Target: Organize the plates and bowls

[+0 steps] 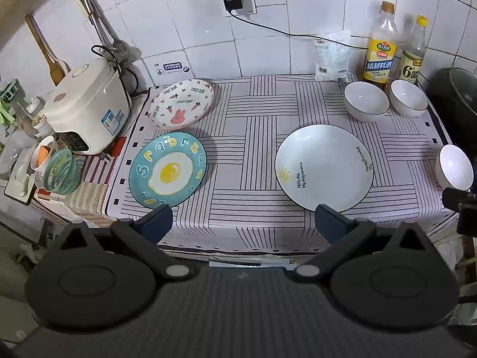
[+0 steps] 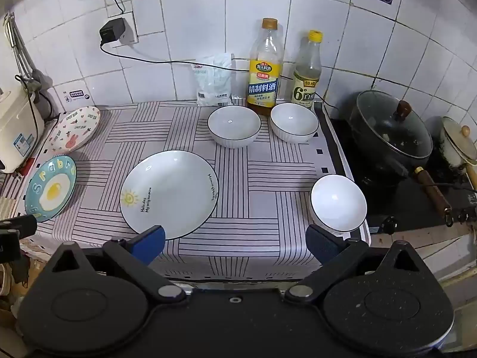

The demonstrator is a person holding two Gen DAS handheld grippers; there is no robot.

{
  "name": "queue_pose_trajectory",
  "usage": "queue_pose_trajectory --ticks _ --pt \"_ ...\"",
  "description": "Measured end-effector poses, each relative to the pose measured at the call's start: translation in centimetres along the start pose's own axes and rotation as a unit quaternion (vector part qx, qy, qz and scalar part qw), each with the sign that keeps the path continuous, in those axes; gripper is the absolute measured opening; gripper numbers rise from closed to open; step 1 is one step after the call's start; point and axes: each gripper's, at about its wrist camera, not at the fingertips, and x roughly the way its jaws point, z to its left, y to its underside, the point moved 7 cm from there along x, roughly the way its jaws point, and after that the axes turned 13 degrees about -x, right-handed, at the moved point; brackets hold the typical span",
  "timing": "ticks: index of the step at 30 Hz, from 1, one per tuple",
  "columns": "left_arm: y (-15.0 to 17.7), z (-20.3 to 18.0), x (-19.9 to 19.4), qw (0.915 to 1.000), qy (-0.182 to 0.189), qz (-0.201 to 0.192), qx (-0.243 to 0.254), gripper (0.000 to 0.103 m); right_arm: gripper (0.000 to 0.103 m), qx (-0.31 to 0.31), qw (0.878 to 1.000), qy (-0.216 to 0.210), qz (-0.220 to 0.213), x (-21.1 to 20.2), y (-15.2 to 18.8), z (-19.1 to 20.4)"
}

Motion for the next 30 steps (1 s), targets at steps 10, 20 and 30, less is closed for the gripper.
queue_pose_trajectory --ticks 10,20,30 --pt "0.5 -0.4 0.4 1.0000 0.000 0.003 -0.007 0.103 0.102 0.003 1.000 -0.016 -0.003 -0.2 0.3 0.5" --pt "0.3 0.3 0.5 0.9998 -0.001 -0.021 -0.007 0.103 0.102 0.000 1.000 -0.016 -0.022 -0.2 0.4 1.3" --pt "0.3 0.0 1.3 0.9996 0.013 -0.021 -0.015 0.103 0.102 0.000 1.000 -0.011 -0.026 0.1 0.3 1.0"
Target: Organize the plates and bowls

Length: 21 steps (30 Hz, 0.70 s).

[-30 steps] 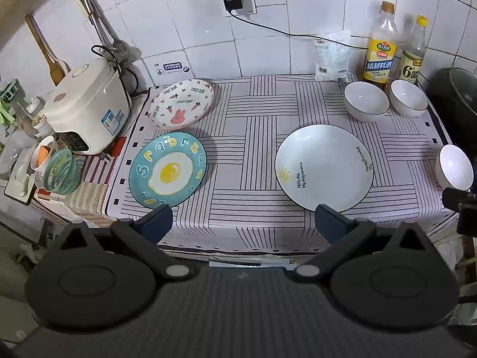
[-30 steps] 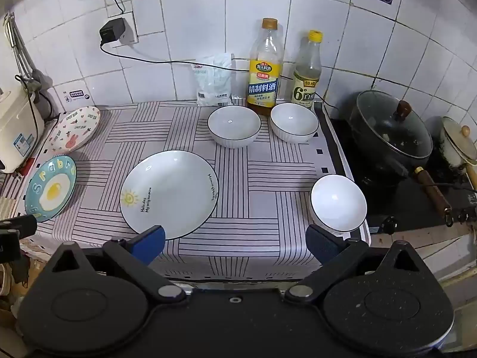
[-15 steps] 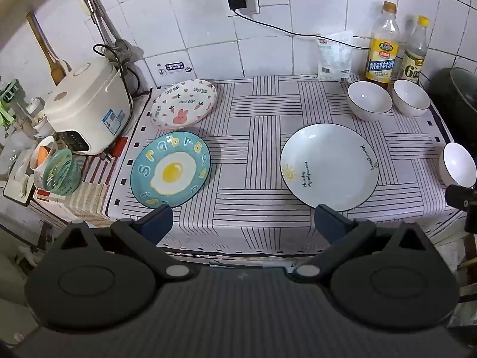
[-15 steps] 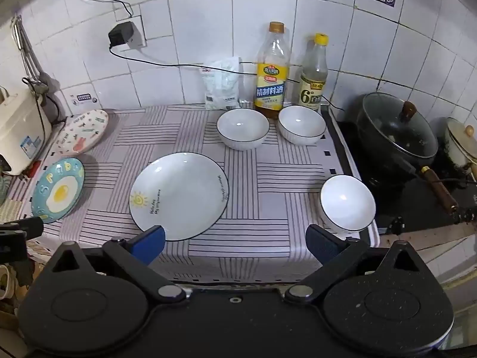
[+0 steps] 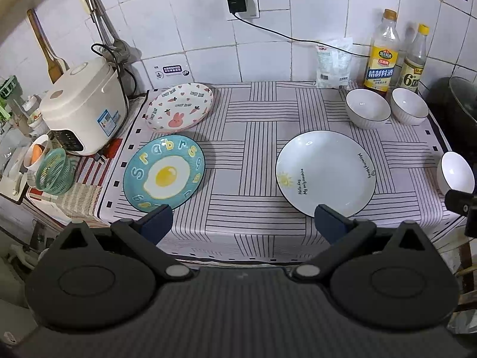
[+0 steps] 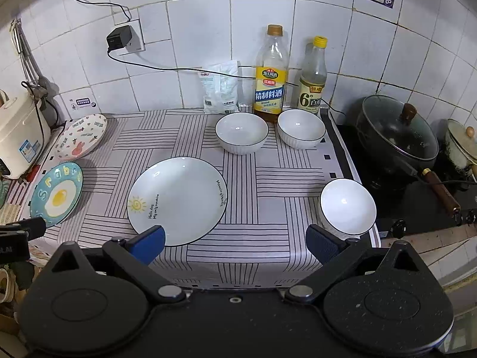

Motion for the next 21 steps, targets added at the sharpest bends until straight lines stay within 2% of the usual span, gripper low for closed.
queue_pose_trajectory --ticks 11,21 --pt "0.09 -0.21 0.55 1.0000 0.004 0.003 0.006 0.103 0.102 -0.001 1.000 0.007 -0.007 0.66 0.02 -0.02" --pt "0.11 0.55 0.53 0.9998 0.000 -0.020 -0.005 0.103 0.102 -0.008 0.999 0.011 -0.032 0.53 -0.20 -0.09"
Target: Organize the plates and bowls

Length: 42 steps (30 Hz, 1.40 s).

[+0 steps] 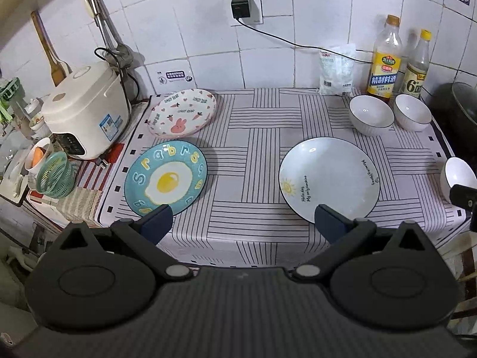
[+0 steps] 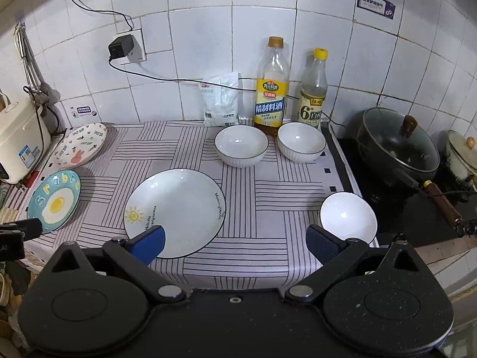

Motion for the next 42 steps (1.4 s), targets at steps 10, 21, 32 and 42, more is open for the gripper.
queue_pose_trajectory --ticks 10,21,32,42 --pt "0.5 -0.2 -0.2 1.0000 0.004 -0.001 -0.004 0.103 0.102 -0.003 1.000 0.004 0.004 0.2 0.6 -0.3" --pt "1.0 -0.6 -0.4 0.9999 0.009 0.009 -0.007 0.103 0.102 -0.001 1.000 -0.008 0.005 0.6 0.8 -0.4" --pt "0.8 -0.8 -0.1 0.9995 0.013 0.025 -0.012 0.103 0.102 -0.007 0.999 -0.046 -0.003 0.7 0.1 -0.2" --pt "-1.0 -2.2 2.7 0.9979 0.047 0.045 -0.003 0.103 0.102 -0.054 0.993 -0.043 -0.099 2.9 -1.7 -0.6"
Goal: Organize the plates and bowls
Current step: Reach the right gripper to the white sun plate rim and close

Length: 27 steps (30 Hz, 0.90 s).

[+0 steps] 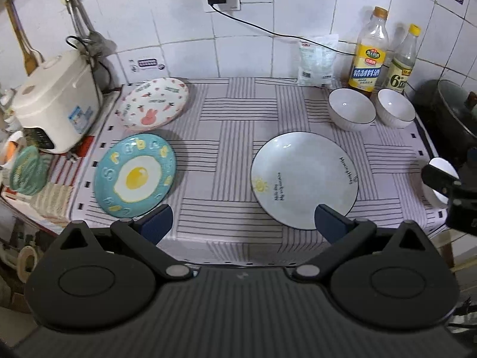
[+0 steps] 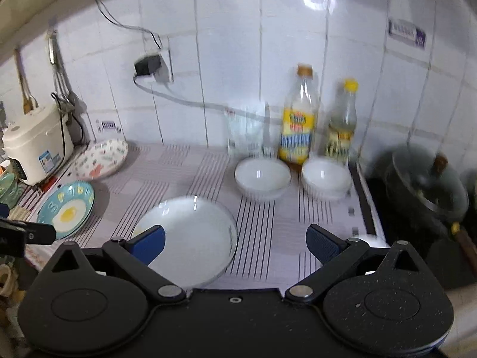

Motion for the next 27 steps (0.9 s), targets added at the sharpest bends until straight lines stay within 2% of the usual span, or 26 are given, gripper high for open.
queue_pose_trajectory --ticks 4,8,11,15,18,19,22,24,26,27 --pt "-0.5 -0.3 1.8 1.0000 -0.005 -0.001 0.008 0.103 0.103 -0.033 0.998 -0.001 -0.045 1.6 -0.1 -0.3" --pt "-0.8 -0.2 4.2 0.9997 -0.016 0.012 0.015 0.103 0.103 -0.040 0.998 -0.004 -0.044 3.6 0.1 -0.6" --pt "-0.6 -0.2 5.9 0.9994 -0.022 0.020 0.015 0.103 0.103 -0.031 0.998 -0.025 -0.043 5.0 0.7 -0.4" --pt "-0.2 -0.1 8.8 0.9986 -0.036 0.038 0.005 0.099 0.102 -0.020 0.998 -0.062 -0.010 8.4 2.5 0.4" --pt "0.0 0.0 11.5 0.9975 -0.053 0.048 -0.002 0.092 0.101 -0.004 0.995 -0.095 0.024 11.5 4.6 1.1" --pt "0.1 0.1 12.2 0.9972 -0.055 0.050 -0.008 0.092 0.097 0.016 0.992 -0.121 0.037 12.5 5.4 1.3" --pt "0.4 0.2 14.8 0.9973 -0.041 0.056 -0.023 0.092 0.092 0.051 0.985 -0.152 0.057 14.8 7.0 1.7" --pt "0.8 0.2 16.2 0.9976 -0.046 0.045 -0.025 0.085 0.086 0.059 0.983 -0.164 0.063 16.0 7.7 2.1" --pt "1.2 -0.3 17.6 0.9986 -0.036 0.036 -0.012 0.084 0.078 0.072 0.981 -0.167 0.069 17.0 8.4 2.3" --pt "1.5 -0.6 18.4 0.9987 -0.030 0.042 -0.002 0.084 0.068 0.085 0.979 -0.169 0.074 17.5 8.7 2.3"
